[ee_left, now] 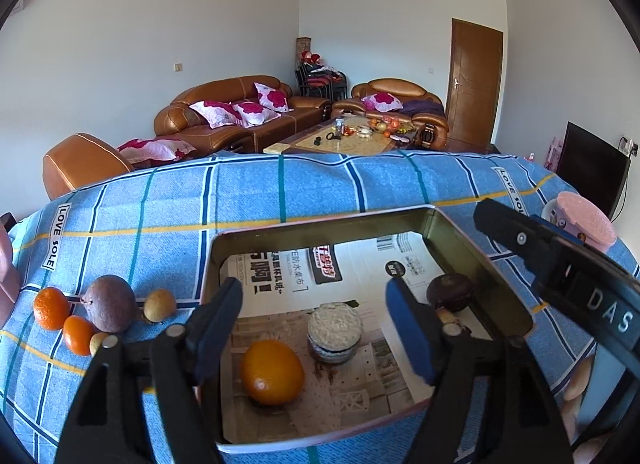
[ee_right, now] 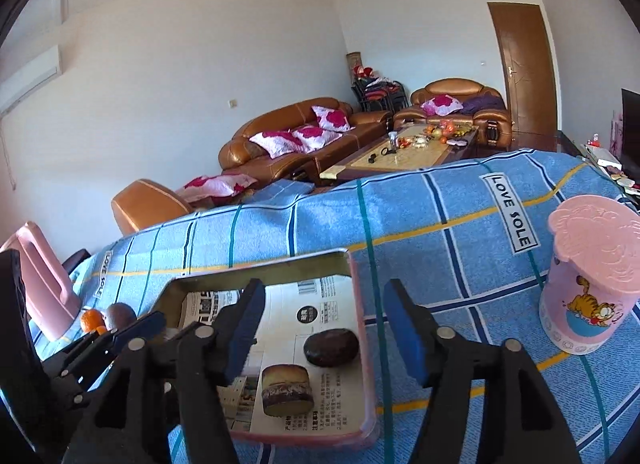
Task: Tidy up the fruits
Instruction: 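Lower the cake slice into the tin and open the left tool, then withdraw both open tools from the tin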
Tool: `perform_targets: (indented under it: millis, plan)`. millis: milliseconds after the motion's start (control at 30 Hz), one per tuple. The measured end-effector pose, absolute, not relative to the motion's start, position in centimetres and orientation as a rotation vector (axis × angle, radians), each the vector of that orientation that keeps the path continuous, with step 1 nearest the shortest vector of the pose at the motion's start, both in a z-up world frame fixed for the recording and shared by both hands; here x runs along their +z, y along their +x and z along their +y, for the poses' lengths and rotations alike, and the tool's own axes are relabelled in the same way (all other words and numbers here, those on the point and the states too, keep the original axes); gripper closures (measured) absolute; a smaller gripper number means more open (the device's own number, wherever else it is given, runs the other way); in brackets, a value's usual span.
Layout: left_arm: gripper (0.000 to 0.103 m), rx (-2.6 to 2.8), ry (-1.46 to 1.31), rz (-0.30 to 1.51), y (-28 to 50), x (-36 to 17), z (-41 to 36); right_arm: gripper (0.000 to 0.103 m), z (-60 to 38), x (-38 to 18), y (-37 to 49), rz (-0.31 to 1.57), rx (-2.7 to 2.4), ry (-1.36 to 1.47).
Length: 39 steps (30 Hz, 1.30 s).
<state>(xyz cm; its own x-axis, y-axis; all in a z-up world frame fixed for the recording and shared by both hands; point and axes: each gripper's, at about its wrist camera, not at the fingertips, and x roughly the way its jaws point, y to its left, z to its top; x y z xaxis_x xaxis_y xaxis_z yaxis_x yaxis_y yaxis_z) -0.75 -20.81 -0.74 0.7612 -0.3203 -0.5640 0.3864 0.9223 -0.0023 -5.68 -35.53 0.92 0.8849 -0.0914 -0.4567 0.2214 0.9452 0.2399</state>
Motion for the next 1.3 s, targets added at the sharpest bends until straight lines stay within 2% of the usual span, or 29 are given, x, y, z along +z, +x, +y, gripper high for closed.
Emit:
perform_targets:
  millis: [133, 267, 333, 667, 1300]
  plan:
    - [0.004, -0.370, 0.122, 0.566, -1.1, -0.5, -20.7, 0.032, -35.7, 1.1, -5.7, 0.449, -0.181, 0.287]
    - [0.004, -0.365, 0.106, 0.545, -1.3, -0.3, -20.3, 0.032, -35.6, 1.1, -5.8, 0.443, -0.185, 0.268]
    - [0.000, -0.352, 0.092, 0.538, -1.3, -0.2, -19.9, 0.032, -35.5, 1.3, -6.2, 0.421, -0.200, 0.248]
    - [0.000, -0.208, 0.129, 0.439, -1.3, 0.5, -17.5, 0.032, -34.9, 1.6, -7.5, 0.333, -0.278, 0.199]
    - [0.000, -0.148, 0.074, 0.444, -1.8, 0.4, -11.6, 0.032, -31.5, 1.8, -9.6, 0.327, -0.329, 0.180]
